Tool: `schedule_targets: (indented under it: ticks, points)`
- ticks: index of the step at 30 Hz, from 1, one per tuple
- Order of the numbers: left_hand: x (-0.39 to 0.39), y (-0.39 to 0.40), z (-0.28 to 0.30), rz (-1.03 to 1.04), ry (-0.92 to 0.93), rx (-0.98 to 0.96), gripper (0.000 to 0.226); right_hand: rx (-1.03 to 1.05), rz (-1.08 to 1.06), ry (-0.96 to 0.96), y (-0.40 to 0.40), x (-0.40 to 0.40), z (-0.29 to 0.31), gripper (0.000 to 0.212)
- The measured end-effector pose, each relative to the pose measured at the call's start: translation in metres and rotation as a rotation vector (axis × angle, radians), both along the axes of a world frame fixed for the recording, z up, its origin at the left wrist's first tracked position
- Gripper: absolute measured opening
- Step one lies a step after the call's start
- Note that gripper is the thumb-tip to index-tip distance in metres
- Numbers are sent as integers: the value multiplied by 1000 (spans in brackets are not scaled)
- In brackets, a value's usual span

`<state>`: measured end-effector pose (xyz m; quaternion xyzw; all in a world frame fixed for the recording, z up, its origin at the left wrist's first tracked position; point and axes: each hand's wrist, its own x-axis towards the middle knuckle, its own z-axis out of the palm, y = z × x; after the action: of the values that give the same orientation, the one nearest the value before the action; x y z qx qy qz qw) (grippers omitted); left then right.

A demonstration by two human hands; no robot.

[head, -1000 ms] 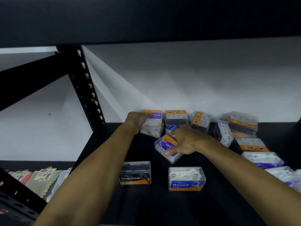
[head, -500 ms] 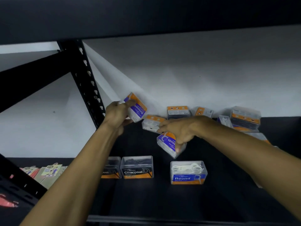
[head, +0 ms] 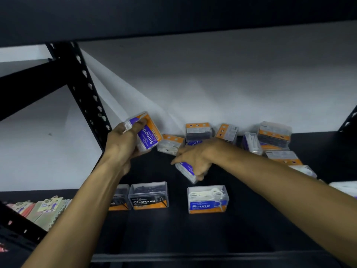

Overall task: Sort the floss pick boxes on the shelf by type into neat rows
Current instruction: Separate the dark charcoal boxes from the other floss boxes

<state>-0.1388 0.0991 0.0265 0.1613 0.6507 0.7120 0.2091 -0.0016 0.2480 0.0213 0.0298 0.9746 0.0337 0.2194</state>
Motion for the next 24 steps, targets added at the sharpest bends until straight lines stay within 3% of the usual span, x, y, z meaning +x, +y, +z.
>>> schedule_targets:
  ticks: [2, 4, 12, 20, 24]
  points:
    - [6, 2, 1, 0, 27, -6, 20, -49, -83, -83, -4, -4, 5, 89]
    - [11, 4, 3, 6, 50, -11, 18, -139, -156, -43, 1, 0, 9, 90]
    - [42, 28, 13, -16, 34, 15, 27, -415, -382, 536, 43, 39, 14, 98]
    - [85, 68, 19, -129, 66, -2, 32, -486, -553, 1061, 76, 121, 33, 50]
    - [116, 88, 21, -326, 36, 12, 23, -615, -770, 1186, 92, 170, 39, 58]
